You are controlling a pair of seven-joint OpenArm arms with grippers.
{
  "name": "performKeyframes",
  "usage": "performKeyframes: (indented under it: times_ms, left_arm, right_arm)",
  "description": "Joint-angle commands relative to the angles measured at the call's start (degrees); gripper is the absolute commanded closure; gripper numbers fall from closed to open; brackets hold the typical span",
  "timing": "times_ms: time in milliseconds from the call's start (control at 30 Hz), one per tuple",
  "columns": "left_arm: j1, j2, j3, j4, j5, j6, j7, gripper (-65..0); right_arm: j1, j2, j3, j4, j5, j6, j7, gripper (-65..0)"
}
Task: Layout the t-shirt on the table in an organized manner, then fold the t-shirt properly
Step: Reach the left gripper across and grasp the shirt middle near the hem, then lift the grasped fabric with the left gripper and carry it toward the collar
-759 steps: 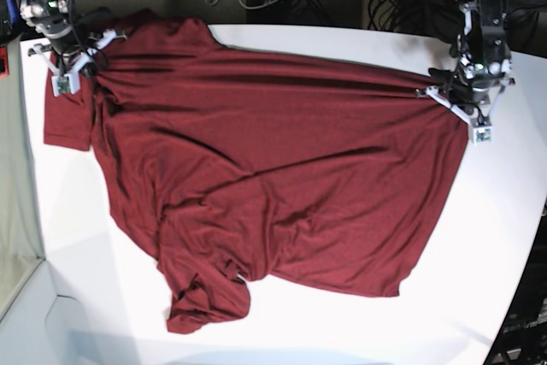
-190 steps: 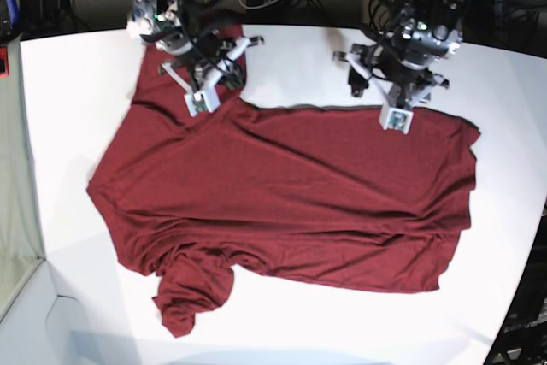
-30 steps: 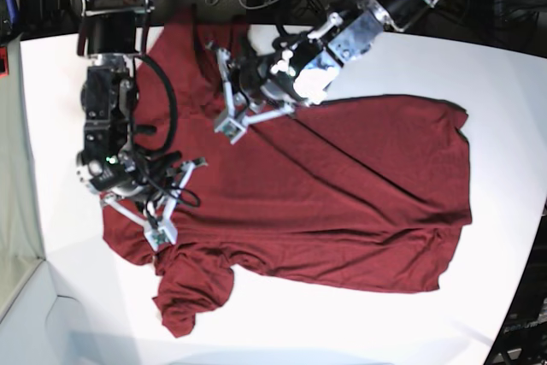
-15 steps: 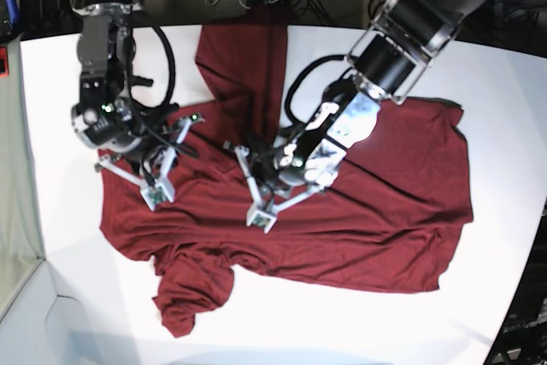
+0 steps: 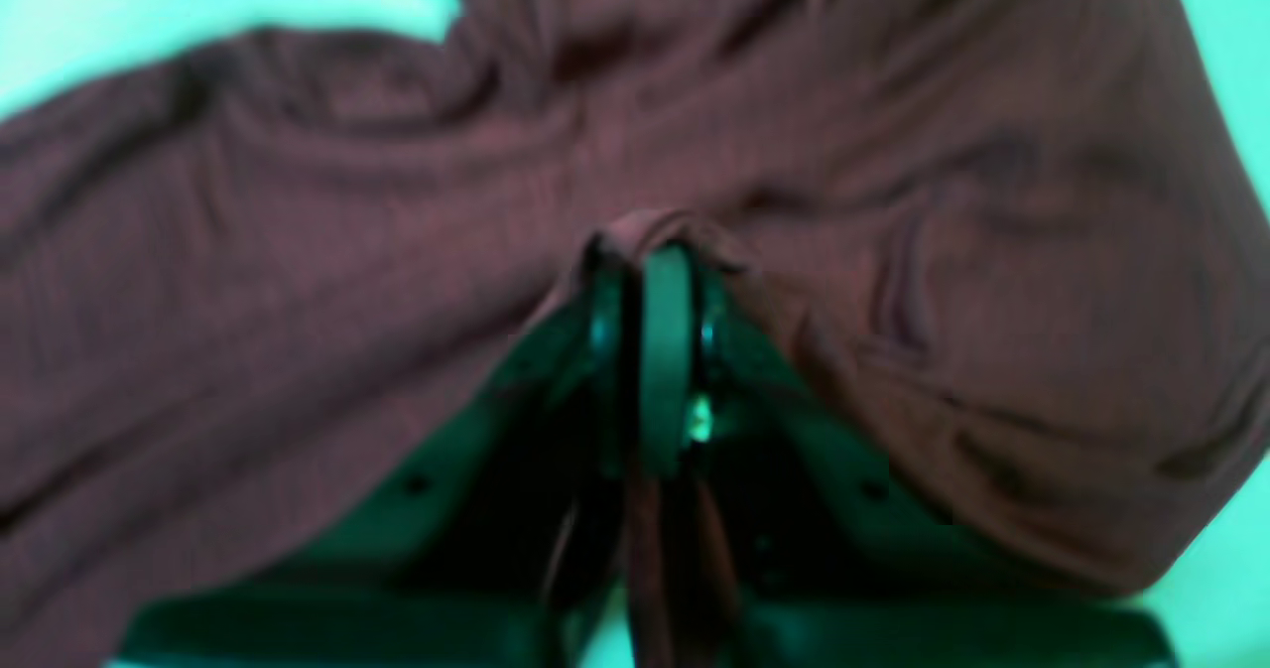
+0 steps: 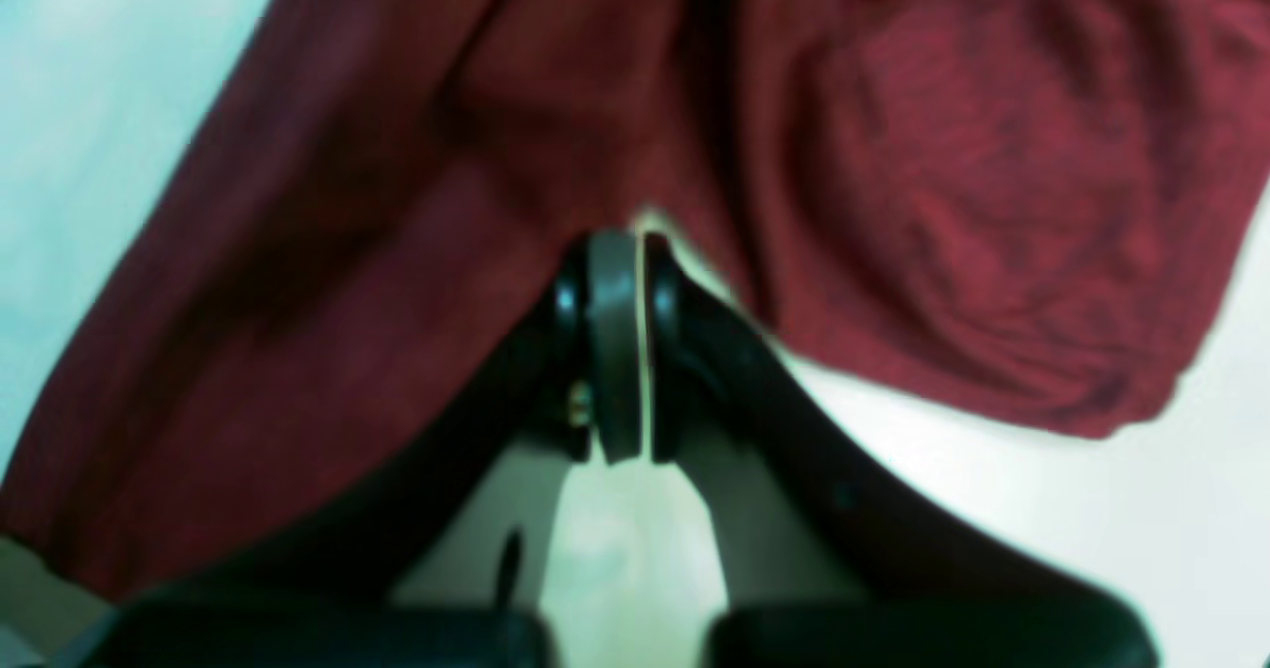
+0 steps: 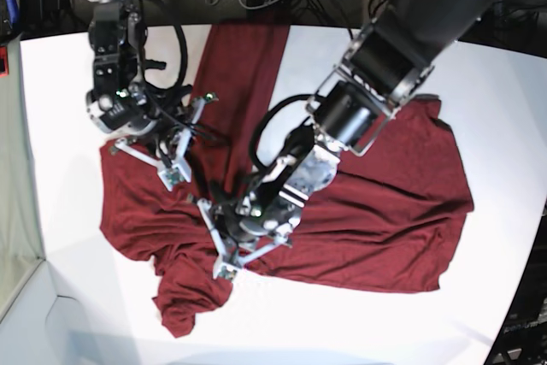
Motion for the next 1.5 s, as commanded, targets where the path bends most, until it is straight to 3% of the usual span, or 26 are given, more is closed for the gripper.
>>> performKeyframes:
  times_ms: [0,167,433,700,867,933,1067,1167,1267,1467]
  left_arm:
    - [-2.75,0.88,-0.39,0.02,0.09,0.27,-2.67,-0.3]
    - [-8.37,0.88,-0.48,-4.73,-0.35,0.36,-7.68,-0.3]
    - [-11.45,0.88,-0.48,-6.05,-0.17,0.36,-7.95,-0.2]
    - [-11.45,0.88,-0.48,-6.31,0.01,0.36,-7.86,-0.5]
    - [-10.92,0.88,-0.39,-5.70,-0.35,0.01,-7.33,-1.3]
    - [-10.13,0.88,-0.39,-5.70,-0.35,-0.08,-7.24,-6.5]
    - [-8.64,0.88,-0.48,-5.34,-0.35,0.19,-3.99,-31.2]
    - [-6.61,-0.34,-0.48,-1.56,-0.35,0.10,-1.62,-43.8]
    - [-3.62,-2.71,-0.48,7.31,-0.43,0.27,2.16,-48.3]
    - [8.42,-5.09,-5.93,30.17,-3.33,0.27,15.08,-48.5]
  right_arm:
    - [0.75,0.21,0.11,0.81,0.26,0.15,0.86,0.0]
    - [0.58,0.30,0.11,0.81,0.26,0.15,0.86,0.0]
    - [-0.74,0.12,-0.33,1.07,0.26,0.15,0.68,0.0]
    - [-4.70,-0.49,-9.21,1.16,0.26,0.15,0.77,0.0]
    - [-6.63,-1.46,-11.32,1.16,0.17,0.15,0.86,0.0]
    - [-6.72,-1.55,-11.32,1.16,0.17,0.15,0.86,0.0]
    - [-7.16,-1.37,-12.02,1.16,0.17,0.15,0.86,0.0]
    - [-7.51,-1.29,-12.02,1.16,0.17,0.15,0.86,0.0]
    - [-7.51,-1.20,-11.85,1.16,0.17,0.15,0.86,0.0]
    - [-7.16,1.44,-9.83,1.69,-0.18,0.15,2.27,0.0]
